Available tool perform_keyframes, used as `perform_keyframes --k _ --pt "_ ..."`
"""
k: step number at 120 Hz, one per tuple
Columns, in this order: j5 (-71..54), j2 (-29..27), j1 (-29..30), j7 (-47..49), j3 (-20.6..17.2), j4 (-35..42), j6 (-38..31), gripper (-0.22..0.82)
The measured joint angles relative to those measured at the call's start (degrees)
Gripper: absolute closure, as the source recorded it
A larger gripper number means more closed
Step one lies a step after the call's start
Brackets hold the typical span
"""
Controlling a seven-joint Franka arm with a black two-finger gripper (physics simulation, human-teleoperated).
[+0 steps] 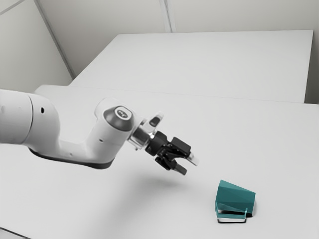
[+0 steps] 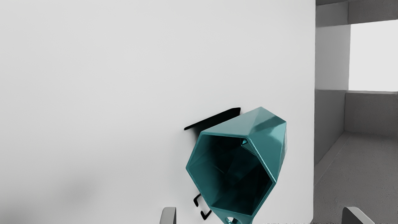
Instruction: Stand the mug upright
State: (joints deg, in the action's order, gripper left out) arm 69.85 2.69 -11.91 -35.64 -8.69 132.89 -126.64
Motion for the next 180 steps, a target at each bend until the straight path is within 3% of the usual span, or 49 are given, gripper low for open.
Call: perform_keyframes --k 51,117,180 --pt "8.4 0.23 -1.79 -5.68 -3.95 3.43 -2.25 0.03" --pt "25.01 4.96 -4.61 -18.64 -4.41 3.11 -3.06 0.03" --pt "28.17 8.27 -7.03 -27.0 -4.85 0.44 -3.22 0.03"
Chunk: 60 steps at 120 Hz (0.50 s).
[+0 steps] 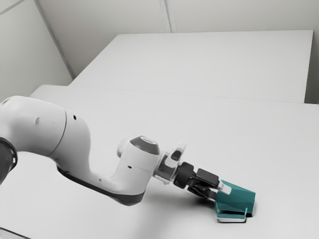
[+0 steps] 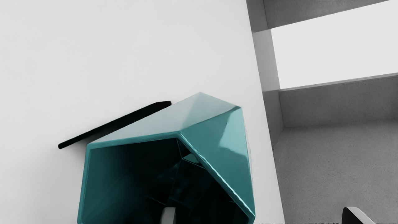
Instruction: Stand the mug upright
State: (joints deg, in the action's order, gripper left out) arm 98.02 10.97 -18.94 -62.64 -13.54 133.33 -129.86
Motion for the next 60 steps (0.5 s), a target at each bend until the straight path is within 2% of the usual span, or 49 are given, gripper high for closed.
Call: perform_keyframes --k 21,60 --pt "0.05 0.78 -0.88 -1.53 -0.05 -0.69 -0.02 0.05" --pt "0.14 1.25 -1.61 -3.39 -0.05 -1.21 -0.04 0.28"
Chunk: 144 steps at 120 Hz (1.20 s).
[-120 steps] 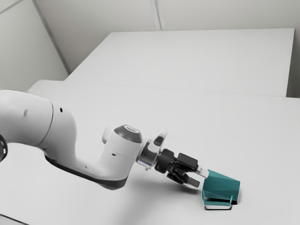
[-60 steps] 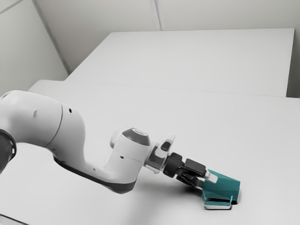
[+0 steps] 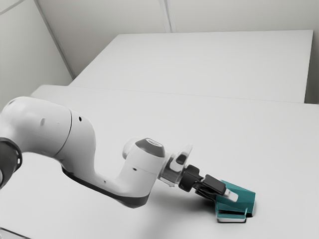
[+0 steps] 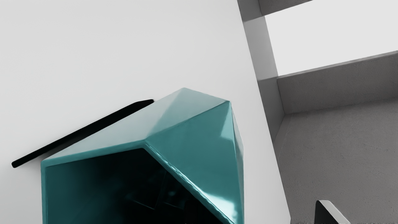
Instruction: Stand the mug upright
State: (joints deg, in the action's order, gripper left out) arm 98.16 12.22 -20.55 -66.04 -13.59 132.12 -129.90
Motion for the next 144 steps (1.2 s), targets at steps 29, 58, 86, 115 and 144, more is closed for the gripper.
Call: perform_keyframes --k 29,58,86,115,144 --pt "0.01 -0.17 -0.09 -0.86 -0.02 0.0 0.02 0.51" --pt "0.01 -0.19 -0.11 -1.44 0.05 -0.2 0.01 0.71" --pt "-0.36 -1.08 -0.5 -1.67 0.05 -0.74 -1.2 0.76" --pt "-6.89 -6.22 1.42 -0.73 0.25 -1.08 -2.08 0.78" --pt "-27.73 -11.88 6.43 5.12 0.2 -1.45 -2.07 0.79"
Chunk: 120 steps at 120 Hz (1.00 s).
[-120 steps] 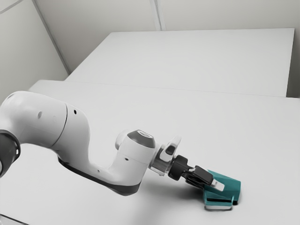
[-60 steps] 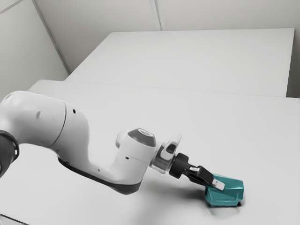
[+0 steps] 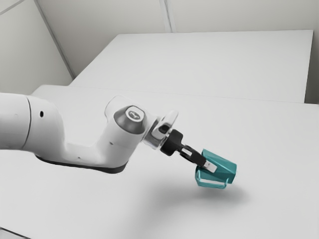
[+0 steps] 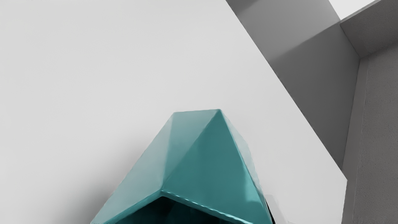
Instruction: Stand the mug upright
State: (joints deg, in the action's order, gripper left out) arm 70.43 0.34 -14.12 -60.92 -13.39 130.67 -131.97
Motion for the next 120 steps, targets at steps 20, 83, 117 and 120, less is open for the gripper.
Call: perform_keyframes --k 20,83,117,120 --pt "-15.72 -3.23 2.78 6.27 0.02 0.06 0.73 0.79" --pt "-57.56 -7.6 9.07 30.86 0.29 -1.7 11.78 0.79" --pt "-71.14 -7.79 10.22 42.12 0.29 -1.37 13.83 0.79" --pt "-72.01 -7.96 10.43 43.02 0.29 -1.27 13.89 0.79"
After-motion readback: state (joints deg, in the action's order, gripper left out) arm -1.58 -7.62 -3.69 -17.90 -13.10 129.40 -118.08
